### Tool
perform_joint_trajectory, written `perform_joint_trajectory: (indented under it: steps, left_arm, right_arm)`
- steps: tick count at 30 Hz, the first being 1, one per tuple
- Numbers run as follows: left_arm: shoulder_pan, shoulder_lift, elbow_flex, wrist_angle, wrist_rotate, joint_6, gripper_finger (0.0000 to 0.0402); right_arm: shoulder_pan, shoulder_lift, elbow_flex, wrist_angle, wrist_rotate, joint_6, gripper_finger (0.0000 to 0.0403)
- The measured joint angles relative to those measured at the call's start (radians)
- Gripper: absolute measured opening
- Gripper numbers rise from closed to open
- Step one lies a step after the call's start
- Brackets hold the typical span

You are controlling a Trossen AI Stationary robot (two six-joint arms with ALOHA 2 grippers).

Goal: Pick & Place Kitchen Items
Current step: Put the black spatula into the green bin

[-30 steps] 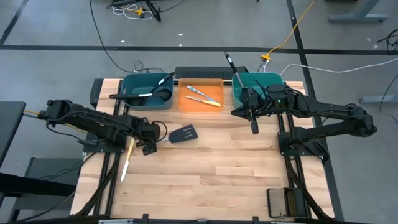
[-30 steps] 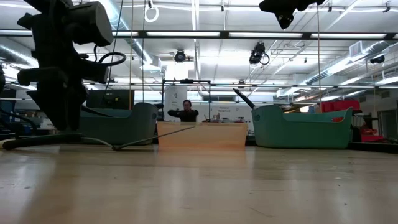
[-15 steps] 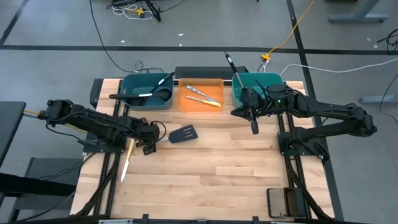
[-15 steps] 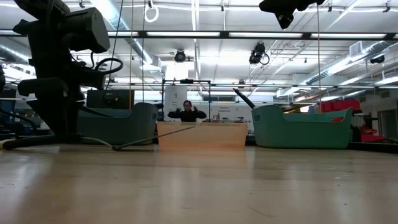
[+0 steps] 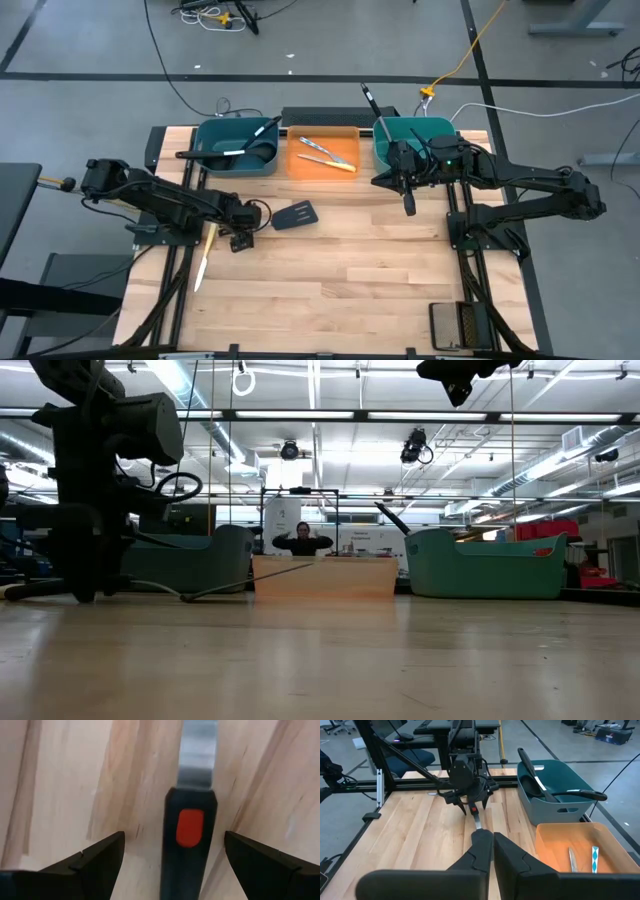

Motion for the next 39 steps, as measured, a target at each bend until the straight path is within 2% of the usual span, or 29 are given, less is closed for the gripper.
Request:
perform_joint_trajectory:
  steps: [8, 20, 39]
  left_arm:
    - [0.000, 0.021, 0.002, 0.016, 0.018, 0.024, 0.0343]
    - [0.000, 0.022, 0.000, 0.020, 0.038, 0.034, 0.0269]
    - [0.000, 0.023, -0.001, 0.022, 0.058, 0.044, 0.0193]
  right_arm:
    - [0.000, 0.000, 0.000, 0.000, 0.000, 0.000, 0.0027]
    - [0.000, 0.000, 0.000, 0.000, 0.000, 0.000, 0.0027]
    - [0.000, 0.000, 0.000, 0.000, 0.000, 0.000, 0.0027]
